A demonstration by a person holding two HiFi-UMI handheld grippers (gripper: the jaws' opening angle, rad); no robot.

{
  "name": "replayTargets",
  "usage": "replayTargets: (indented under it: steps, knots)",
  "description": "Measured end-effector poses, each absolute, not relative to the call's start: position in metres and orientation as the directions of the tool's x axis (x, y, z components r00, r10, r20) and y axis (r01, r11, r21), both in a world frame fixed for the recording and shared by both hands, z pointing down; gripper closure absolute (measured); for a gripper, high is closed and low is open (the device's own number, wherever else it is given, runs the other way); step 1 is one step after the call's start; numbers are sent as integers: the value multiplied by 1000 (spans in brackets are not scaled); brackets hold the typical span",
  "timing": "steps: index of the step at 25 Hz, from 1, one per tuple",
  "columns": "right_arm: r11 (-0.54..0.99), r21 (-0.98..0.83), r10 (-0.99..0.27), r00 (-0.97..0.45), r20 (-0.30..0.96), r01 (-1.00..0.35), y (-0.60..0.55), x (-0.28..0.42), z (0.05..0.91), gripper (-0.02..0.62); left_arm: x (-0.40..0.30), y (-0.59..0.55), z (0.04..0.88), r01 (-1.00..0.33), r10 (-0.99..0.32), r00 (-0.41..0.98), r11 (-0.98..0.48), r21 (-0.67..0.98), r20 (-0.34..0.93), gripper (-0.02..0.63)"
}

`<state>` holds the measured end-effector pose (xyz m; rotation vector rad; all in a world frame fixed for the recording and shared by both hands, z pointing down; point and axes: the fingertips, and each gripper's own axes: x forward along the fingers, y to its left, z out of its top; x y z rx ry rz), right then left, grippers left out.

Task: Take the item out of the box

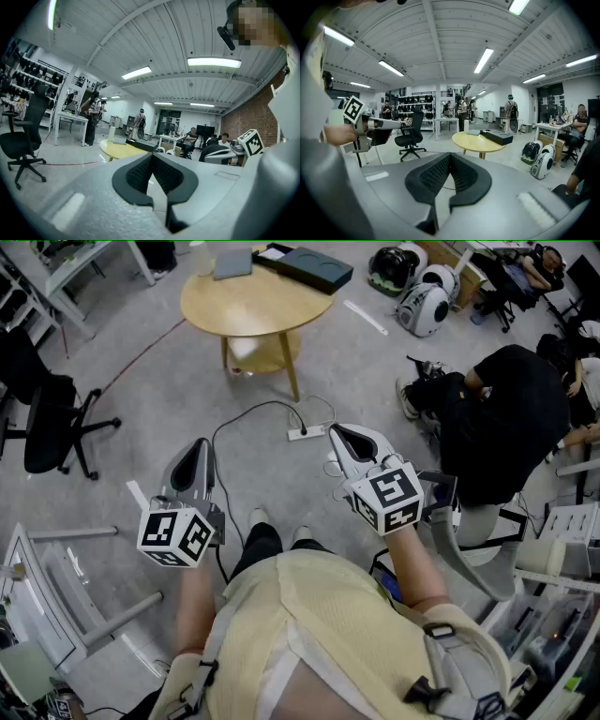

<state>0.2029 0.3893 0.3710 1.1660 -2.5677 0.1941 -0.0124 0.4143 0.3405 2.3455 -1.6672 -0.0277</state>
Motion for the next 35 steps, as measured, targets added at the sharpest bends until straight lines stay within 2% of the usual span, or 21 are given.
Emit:
replayTargets:
  steps: [4,9,13,19,27,35]
  knots:
    - [655,-44,-702,-629,335,-755,397,207,374,591,-3,422,347,-922,-918,361,-325,213,163,606]
    - [665,-55,-681,-636,363,-745,402,200,383,591,0,424,342,-871,-904,416,-362,333,104,606]
    - [668,-64,-673,-638,373,-742,392,191,387,591,-5,410,351,-883,-892,425,-371,288,156,606]
    - [660,-47,-680,-623,386,-750,365,174,385,591,-26,377,357,-850,-877,458,-385,359,143,614]
    - [652,-38,-684,-608,403,-758,304,139,384,591,-73,322,368,-902,-903,392,-340,266,175,615]
    - [676,-30,-673,-634,381,-736,251,90,378,591,-108,283,372,-918,-891,391,-361,164,230,606]
